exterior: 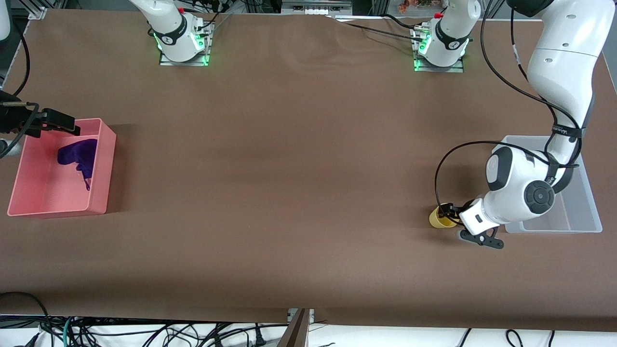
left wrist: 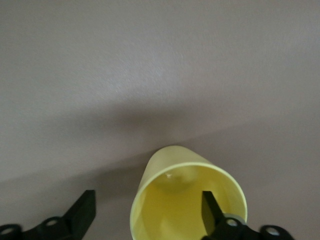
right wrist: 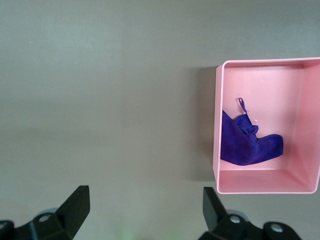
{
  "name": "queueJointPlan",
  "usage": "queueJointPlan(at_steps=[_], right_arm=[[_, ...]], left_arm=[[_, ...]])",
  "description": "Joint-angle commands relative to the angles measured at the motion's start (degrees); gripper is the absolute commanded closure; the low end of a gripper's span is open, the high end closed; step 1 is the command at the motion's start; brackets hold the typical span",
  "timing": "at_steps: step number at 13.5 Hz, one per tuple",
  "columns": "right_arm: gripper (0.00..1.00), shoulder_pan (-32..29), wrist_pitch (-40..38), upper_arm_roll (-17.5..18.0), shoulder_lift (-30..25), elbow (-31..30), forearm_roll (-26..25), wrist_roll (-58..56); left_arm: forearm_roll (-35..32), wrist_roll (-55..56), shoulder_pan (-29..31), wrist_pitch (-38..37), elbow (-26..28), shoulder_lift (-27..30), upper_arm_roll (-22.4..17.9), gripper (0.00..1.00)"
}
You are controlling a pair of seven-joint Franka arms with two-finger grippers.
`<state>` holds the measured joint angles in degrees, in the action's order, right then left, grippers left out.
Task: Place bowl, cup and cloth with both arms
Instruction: 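Grasp the yellow cup rim with the left gripper, then lift the cup and lower it into the green bowl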
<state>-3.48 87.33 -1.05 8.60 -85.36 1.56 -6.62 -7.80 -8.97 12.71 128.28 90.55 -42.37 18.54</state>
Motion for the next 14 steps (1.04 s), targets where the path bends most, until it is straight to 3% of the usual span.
queueJointPlan(at_steps=[1,2,8,12,14], right_arm=[[0.0,-0.1,0.2,-0.2,-3.1,-0.8,-0.6,0.9],[0.0,-0.1,0.1,-0.1,-4.1,-1.0,-0.9,1.0],[0.0,-0.1,-0.8,1.9,-4.0,-1.1,-7.4,0.4],[0.0,-0.1,-0.7,2.6,-3.9,-1.0,-6.9,1.1],[0.0,-0.1,-0.7,2.6,-3.9,-0.9,-6.9,1.1]], left_arm=[[-0.4,-4.4,1.1,0.6,1.0,1.2,-0.3,0.94],[-0.4,-4.5,1.4,0.6,0.9,1.2,-0.3,1.0],[0.3,-4.0,1.4,-1.6,0.1,3.9,0.1,1.0],[-0.3,-5.5,2.4,-19.5,-5.7,10.6,-0.2,1.0],[-0.5,-11.6,5.5,-27.1,-6.3,13.2,-0.6,1.0]])
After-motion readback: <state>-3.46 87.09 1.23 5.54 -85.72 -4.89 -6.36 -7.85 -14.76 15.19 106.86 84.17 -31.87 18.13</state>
